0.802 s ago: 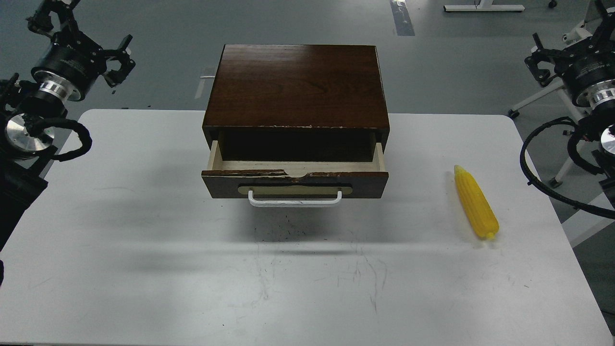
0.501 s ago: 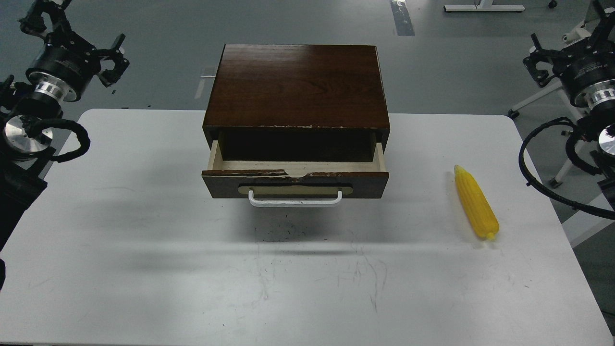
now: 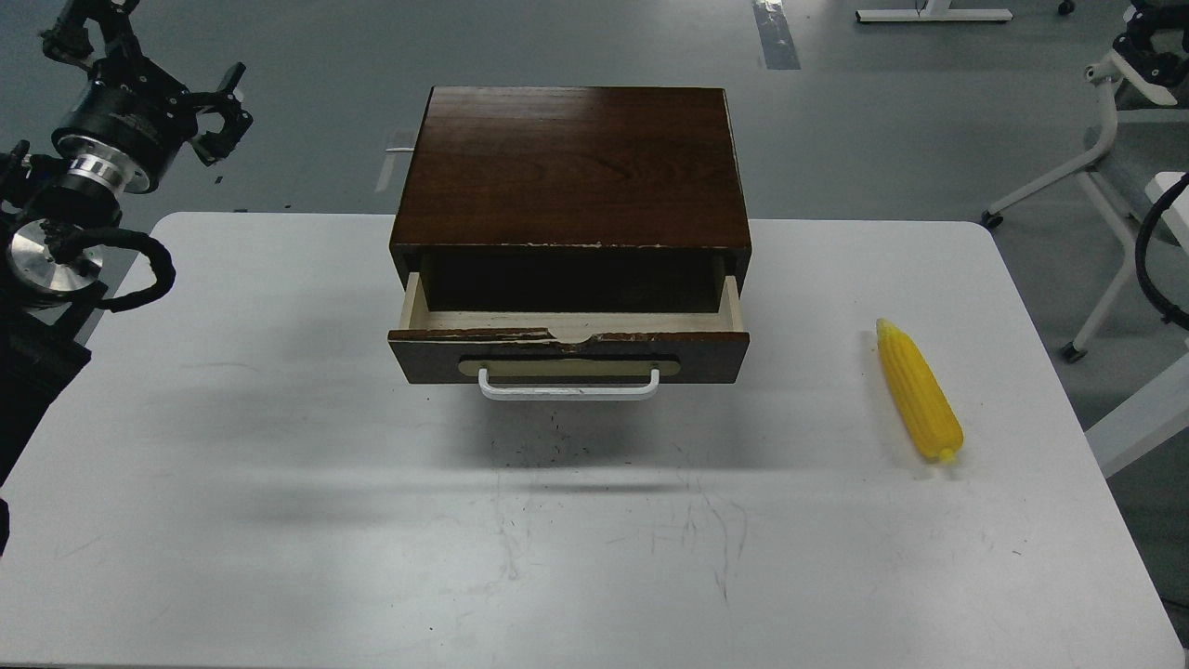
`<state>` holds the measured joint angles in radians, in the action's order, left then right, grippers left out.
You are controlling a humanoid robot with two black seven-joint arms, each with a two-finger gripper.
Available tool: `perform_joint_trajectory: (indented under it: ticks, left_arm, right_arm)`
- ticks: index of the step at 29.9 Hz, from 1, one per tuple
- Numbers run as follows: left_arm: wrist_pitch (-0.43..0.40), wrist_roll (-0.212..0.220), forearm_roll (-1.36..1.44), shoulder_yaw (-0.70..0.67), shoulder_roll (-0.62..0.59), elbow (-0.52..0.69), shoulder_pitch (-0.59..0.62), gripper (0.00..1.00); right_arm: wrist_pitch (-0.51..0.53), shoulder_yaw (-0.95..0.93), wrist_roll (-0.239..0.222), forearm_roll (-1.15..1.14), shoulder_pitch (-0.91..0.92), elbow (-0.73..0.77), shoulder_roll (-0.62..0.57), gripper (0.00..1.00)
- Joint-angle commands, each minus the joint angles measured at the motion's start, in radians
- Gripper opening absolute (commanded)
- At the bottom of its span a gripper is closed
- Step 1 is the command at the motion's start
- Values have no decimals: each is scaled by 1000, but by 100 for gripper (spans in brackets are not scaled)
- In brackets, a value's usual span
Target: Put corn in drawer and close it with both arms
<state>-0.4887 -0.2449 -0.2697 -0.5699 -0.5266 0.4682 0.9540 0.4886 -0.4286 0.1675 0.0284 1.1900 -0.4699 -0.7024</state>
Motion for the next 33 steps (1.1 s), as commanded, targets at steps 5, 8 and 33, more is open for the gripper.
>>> perform_joint_trajectory:
  ticks: [5,8,33]
  left_arm:
    - [0,1,0,-1,-1,0,-3,98]
    - [0,1,0,-1,-3,-2,-3,98]
    - [0,1,1,4,-12,-42,-17,98]
  right_arm:
    - [0,174,35,-564,128,-176,-83,100]
    - [0,208,35,-780,126,-266,-94,100]
    - [-147,619,-66,-1234,-58,-573,-155,97]
